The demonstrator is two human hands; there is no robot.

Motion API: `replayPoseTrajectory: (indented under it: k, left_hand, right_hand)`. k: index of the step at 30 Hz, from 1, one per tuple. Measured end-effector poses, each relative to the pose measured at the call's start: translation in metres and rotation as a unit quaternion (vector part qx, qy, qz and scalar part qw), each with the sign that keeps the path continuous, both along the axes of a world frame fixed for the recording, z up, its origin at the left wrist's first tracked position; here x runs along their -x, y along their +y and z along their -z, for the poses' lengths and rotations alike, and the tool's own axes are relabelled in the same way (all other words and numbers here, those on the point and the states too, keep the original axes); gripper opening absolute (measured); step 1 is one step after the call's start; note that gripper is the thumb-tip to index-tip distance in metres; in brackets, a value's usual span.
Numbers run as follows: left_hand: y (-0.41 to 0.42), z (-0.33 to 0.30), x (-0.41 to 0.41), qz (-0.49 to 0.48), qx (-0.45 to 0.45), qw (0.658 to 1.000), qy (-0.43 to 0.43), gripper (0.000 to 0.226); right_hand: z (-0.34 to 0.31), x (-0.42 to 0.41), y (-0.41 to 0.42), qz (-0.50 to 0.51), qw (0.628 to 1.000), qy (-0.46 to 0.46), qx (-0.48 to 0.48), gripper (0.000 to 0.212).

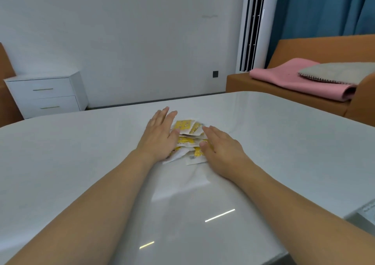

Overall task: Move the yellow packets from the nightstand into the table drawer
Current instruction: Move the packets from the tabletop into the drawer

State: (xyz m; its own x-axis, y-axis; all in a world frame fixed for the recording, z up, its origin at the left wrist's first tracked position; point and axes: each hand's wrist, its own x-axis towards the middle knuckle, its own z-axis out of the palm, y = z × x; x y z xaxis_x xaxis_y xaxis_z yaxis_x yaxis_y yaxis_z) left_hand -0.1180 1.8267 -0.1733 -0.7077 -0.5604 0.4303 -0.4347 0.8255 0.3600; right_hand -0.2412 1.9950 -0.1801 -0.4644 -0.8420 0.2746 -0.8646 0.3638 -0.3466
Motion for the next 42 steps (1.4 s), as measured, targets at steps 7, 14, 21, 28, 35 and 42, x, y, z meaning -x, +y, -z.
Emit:
replayPoseTrajectory:
  k: [7,14,21,28,35,42]
  left_hand:
    - [-0.024,-0.021,0.042,0.095,-0.214,0.960,-0.156,0.070]
    - [-0.021,-0.023,0.052,0.038,0.012,0.981,-0.191,0.050]
    - [-0.016,-0.030,0.026,-0.009,0.054,0.997,-0.049,0.032]
    - [-0.010,-0.008,-0.063,-0.112,-0.079,0.979,0.152,0.024]
    - [-0.011,0.004,-0.057,0.078,0.008,0.997,0.016,0.044]
    - [-0.025,0.010,-0.048,0.143,0.028,0.985,-0.093,0.059]
  right_hand:
    - [-0.002,-0.005,0.001,0.034,0.999,-0.020,0.016,0.065]
    - [-0.004,-0.006,0.005,0.057,0.997,-0.032,0.037,0.046]
    - [-0.002,-0.001,0.003,0.005,1.000,-0.006,0.014,0.058]
    - [-0.005,0.012,-0.016,-0.077,0.993,-0.028,-0.088,0.085]
    - [-0.006,0.015,-0.018,-0.042,0.992,0.030,-0.118,0.110]
    - [-0.009,0.008,-0.010,0.052,0.984,0.072,-0.153,0.116]
